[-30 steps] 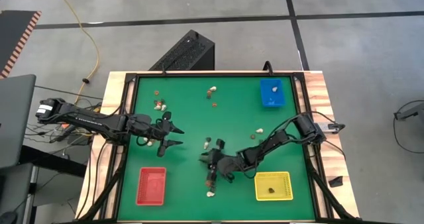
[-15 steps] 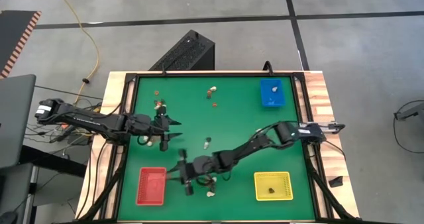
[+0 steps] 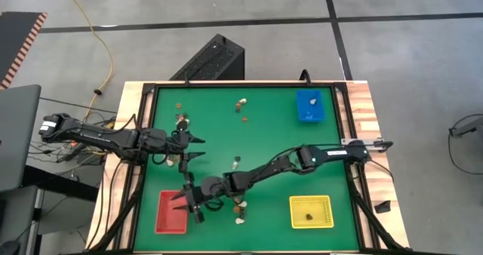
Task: Sort Halloween decoration
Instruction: Put the orange pumpkin toy into the red bin
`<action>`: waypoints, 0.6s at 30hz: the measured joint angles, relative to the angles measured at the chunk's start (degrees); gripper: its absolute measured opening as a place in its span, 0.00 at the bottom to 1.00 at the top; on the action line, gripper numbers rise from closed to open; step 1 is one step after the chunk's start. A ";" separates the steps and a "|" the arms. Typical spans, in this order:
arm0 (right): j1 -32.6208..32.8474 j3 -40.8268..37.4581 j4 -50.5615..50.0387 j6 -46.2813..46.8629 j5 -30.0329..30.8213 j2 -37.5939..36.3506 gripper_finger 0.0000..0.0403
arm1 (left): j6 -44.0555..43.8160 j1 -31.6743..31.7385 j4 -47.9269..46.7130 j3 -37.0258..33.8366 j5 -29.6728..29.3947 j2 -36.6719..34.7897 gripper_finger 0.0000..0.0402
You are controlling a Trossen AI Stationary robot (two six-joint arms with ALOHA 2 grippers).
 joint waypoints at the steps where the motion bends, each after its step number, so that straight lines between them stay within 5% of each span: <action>1: 0.01 0.00 -0.91 -0.03 0.03 -0.37 0.49 | 0.02 -0.04 0.04 0.00 0.33 0.00 0.48; 7: 0.08 -0.07 -13.66 0.00 0.00 -4.38 0.61 | -0.26 -0.04 0.35 0.00 1.05 -0.26 0.48; 18: 0.34 0.00 -69.54 -2.47 -1.99 -23.93 0.60 | -2.28 -0.04 1.94 -0.02 1.01 -0.15 0.48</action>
